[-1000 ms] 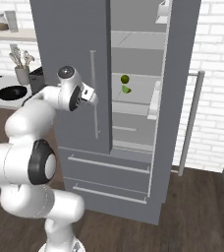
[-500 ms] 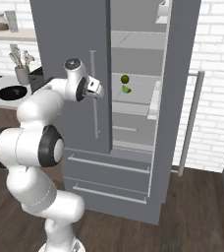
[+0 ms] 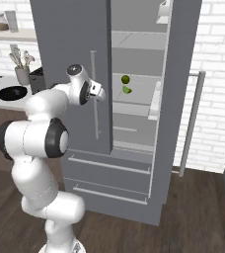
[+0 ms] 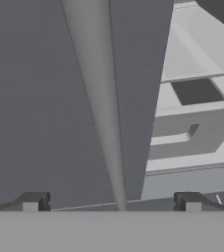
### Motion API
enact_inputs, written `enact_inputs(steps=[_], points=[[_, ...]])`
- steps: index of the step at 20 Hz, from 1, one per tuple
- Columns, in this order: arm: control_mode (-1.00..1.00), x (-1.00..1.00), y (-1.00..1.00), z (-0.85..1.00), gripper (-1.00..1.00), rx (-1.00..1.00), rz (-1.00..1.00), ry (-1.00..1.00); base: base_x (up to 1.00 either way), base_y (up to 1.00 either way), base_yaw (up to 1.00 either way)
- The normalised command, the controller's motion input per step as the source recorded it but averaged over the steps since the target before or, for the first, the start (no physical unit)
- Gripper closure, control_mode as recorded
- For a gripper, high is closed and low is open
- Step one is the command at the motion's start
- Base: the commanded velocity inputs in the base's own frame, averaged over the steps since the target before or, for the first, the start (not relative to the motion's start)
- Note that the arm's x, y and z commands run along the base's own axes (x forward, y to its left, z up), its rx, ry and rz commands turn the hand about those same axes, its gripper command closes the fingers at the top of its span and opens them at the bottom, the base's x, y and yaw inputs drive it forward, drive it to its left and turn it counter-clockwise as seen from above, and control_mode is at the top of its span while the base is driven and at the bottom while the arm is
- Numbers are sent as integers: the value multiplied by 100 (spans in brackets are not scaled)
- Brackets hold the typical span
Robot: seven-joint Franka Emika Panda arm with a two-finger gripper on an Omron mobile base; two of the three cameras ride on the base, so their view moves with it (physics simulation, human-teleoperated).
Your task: Grab a lemon wedge from the fridge and one ice cube from the ice bowl, and put them in the glass of lemonade.
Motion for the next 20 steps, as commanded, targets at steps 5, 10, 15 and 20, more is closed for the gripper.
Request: enact_inputs(steps=[5, 10, 15, 20], points=[[-100, 44, 0, -11, -100, -2, -1, 0, 0, 0, 0], [-100, 42, 0, -14, -100, -4, -1, 0, 0, 0, 0], [-100, 39, 0, -15, -100, -4, -3, 0, 0, 0, 0], [-100, 41, 0, -20, -100, -3, -2, 0, 0, 0, 0]])
